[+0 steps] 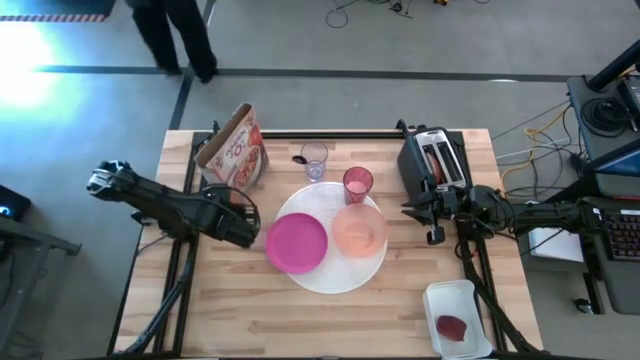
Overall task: Arrange a breakfast setting
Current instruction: Pour the cereal from the orange cereal box into the orange bowl
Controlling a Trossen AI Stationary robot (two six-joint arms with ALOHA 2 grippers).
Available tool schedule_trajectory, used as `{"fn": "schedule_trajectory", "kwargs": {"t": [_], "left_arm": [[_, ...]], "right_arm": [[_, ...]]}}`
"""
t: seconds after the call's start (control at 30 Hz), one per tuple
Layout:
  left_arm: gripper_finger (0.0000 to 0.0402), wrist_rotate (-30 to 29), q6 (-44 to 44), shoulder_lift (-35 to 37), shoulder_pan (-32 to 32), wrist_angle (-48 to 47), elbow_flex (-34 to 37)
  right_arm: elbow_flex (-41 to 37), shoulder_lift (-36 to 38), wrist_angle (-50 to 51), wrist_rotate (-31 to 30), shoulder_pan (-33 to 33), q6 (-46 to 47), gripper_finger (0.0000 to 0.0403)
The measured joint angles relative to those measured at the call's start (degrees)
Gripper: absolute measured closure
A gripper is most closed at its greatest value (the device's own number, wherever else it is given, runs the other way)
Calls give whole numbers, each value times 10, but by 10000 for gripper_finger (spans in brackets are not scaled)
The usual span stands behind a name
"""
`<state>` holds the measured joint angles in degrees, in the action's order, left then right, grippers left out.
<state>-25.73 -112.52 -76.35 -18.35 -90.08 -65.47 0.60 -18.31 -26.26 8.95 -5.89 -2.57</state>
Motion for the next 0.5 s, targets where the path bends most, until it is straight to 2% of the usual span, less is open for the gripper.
{"fn": "schedule_trajectory", "kwargs": {"t": [0.2,0.5], "left_arm": [[184,-60,-47,24,1,0,53],[184,-84,-105,32,1,0,108]], "right_arm": [[0,-1,1,0,0,0,339],[0,-2,0,0,0,0,339]]}}
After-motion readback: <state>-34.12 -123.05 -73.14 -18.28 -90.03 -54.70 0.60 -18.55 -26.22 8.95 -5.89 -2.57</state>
